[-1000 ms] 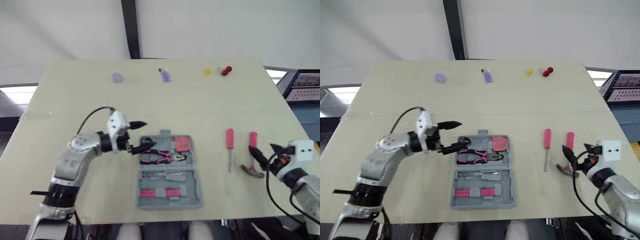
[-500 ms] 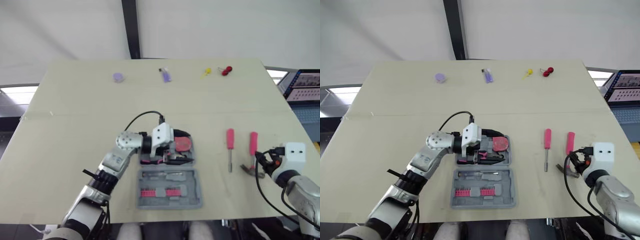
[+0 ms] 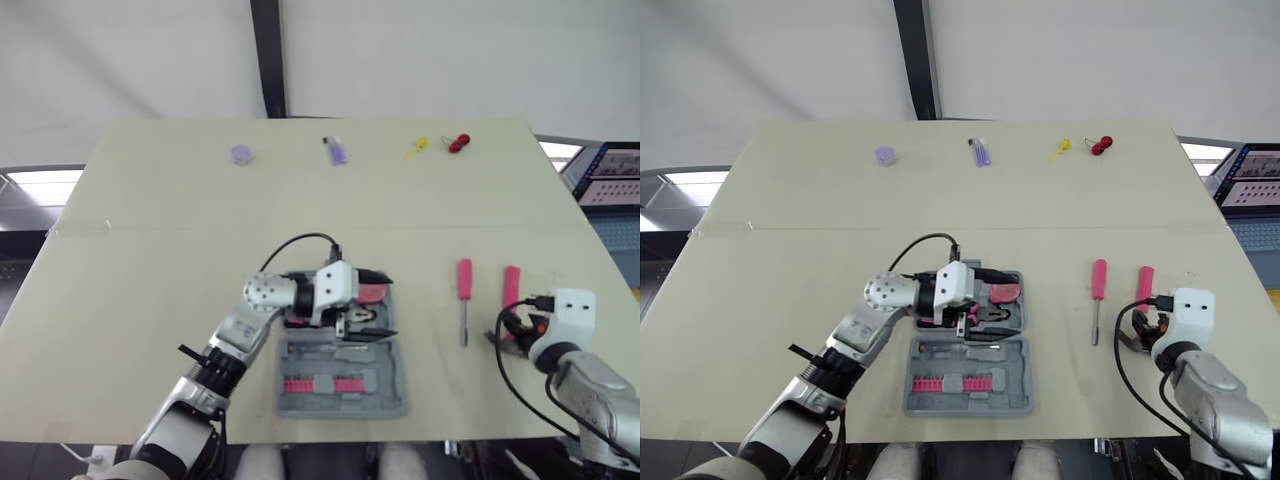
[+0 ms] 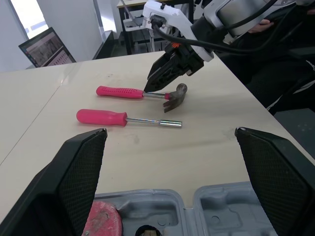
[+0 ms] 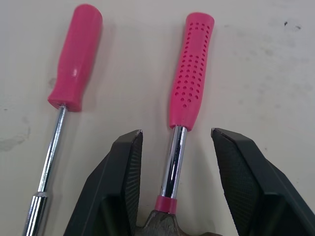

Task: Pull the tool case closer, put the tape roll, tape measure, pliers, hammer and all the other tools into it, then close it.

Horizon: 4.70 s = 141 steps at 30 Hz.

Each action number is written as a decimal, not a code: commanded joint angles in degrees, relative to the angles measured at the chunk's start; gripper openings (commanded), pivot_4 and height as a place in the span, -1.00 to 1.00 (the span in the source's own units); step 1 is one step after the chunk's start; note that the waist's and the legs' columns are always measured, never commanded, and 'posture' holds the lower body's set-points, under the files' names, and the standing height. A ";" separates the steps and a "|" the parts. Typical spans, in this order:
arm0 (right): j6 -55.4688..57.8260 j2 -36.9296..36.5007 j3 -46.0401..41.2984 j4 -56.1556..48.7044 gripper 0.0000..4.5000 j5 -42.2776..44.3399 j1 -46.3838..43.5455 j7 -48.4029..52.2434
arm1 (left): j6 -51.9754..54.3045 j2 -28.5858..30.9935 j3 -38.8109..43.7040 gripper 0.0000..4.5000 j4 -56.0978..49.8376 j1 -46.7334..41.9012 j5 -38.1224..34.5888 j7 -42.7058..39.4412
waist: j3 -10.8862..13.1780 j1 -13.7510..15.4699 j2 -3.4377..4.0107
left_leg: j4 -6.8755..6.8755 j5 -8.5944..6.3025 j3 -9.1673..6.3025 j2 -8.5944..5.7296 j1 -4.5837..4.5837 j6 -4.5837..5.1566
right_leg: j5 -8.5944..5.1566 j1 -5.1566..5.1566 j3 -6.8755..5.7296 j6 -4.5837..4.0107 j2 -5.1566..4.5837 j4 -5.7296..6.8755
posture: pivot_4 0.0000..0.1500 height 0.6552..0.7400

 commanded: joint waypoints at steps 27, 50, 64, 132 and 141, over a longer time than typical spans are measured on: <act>8.89 1.68 0.95 5.87 0.05 -3.44 -4.62 -2.98 | -0.17 -0.16 0.16 1.00 -2.42 0.59 2.05 1.97 | -0.04 -0.13 -0.05 | 0.04 0.00 -0.02 0.01 0.02 0.00 | 0.00 0.04 0.00 0.00 0.00 0.01 | 1.00 1.00; 13.41 0.85 0.90 2.30 0.05 -2.48 -1.65 -1.30 | 0.18 -0.25 -0.19 1.00 -2.71 1.05 2.34 2.04 | -0.04 0.10 -0.06 | 0.03 0.00 -0.06 0.01 0.01 0.00 | 0.00 0.07 -0.03 0.00 0.00 0.00 | 1.00 1.00; 12.70 2.22 0.61 3.15 -0.75 -2.55 -2.09 -2.05 | -0.28 -0.51 -0.05 1.00 -2.20 0.58 2.45 2.17 | -0.06 0.19 -0.09 | 0.04 0.00 -0.07 0.00 0.00 0.01 | 0.00 0.10 -0.03 0.00 0.00 -0.01 | 1.00 1.00; 20.49 -27.00 66.42 -25.29 -0.98 -4.08 -47.89 45.41 | -15.97 14.47 29.98 1.00 -25.39 59.83 -12.88 2.80 | 0.25 -0.75 0.10 | 0.03 -0.03 -0.26 0.03 -0.24 0.01 | 0.01 -0.06 -0.06 0.00 0.01 -0.16 | 1.00 1.00; 23.34 -23.12 70.60 -25.50 -0.98 -5.88 -49.34 43.20 | -16.89 14.92 29.16 1.00 -25.15 61.20 -12.41 3.10 | 0.25 -1.73 0.11 | -0.04 -0.03 -0.27 0.04 -0.24 0.01 | 0.01 -0.09 -0.09 0.00 0.02 -0.16 | 1.00 1.00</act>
